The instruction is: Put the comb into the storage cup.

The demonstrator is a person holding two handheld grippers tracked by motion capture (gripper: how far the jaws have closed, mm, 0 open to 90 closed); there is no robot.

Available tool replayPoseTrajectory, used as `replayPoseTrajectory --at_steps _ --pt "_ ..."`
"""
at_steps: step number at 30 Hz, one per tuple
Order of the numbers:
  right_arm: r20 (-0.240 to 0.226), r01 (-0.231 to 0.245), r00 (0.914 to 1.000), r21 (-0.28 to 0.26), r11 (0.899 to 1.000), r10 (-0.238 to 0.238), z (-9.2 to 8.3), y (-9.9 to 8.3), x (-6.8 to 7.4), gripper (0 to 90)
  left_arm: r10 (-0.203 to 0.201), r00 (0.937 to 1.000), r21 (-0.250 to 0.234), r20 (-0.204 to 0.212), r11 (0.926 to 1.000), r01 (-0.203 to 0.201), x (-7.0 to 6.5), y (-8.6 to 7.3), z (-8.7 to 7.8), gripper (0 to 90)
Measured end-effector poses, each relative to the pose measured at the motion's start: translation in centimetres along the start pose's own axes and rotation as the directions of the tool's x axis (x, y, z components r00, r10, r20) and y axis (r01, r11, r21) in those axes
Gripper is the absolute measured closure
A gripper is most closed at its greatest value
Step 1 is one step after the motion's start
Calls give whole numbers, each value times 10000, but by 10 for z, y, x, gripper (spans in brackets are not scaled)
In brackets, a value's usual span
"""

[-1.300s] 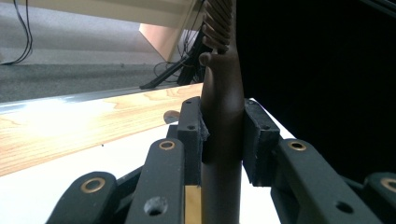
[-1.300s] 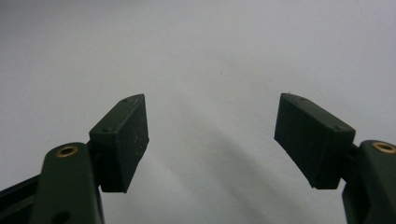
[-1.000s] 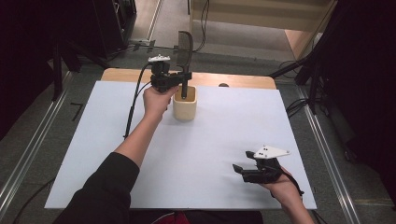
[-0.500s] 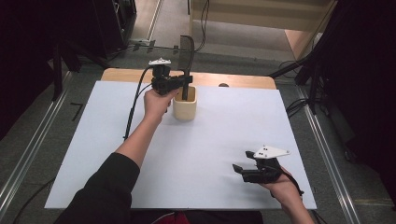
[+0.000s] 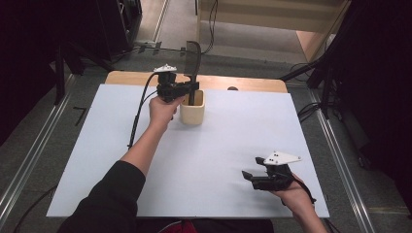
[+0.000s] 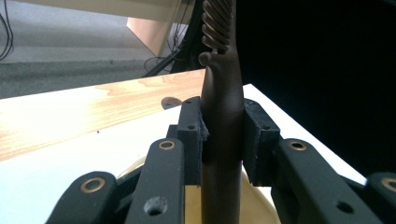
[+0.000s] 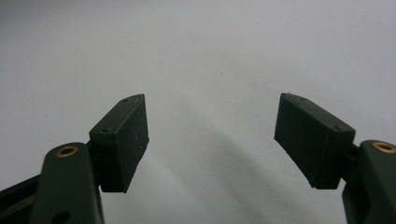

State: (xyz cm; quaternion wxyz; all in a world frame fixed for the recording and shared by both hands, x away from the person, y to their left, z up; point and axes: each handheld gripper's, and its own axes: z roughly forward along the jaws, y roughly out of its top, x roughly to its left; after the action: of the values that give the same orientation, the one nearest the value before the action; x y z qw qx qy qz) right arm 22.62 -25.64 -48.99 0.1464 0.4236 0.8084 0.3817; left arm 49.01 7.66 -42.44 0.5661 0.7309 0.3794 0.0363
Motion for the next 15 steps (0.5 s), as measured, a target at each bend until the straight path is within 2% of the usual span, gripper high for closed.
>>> replayPoseTrajectory --at_steps 4,10,13,14,15 --pt "-6 49 10000 0 10000 -49 1 0 0 242 267 9996 -64 -53 9996 -267 0 -5 0 731" --pt "-12 30 10000 9 10000 -30 1 0 -1 242 368 9993 -108 3 9993 -368 0 -10 -3 730" --pt "-1 10 10000 11 10000 -10 1 0 0 242 633 9980 89 -16 9980 -633 -1 -11 -4 726" --pt "-3 19 10000 15 10000 -19 1 0 0 242 648 9978 103 101 9978 -649 -1 -11 -4 710" --pt "3 24 10000 15 10000 -24 1 0 0 242 603 9979 95 233 9981 -605 -1 -11 -5 652"
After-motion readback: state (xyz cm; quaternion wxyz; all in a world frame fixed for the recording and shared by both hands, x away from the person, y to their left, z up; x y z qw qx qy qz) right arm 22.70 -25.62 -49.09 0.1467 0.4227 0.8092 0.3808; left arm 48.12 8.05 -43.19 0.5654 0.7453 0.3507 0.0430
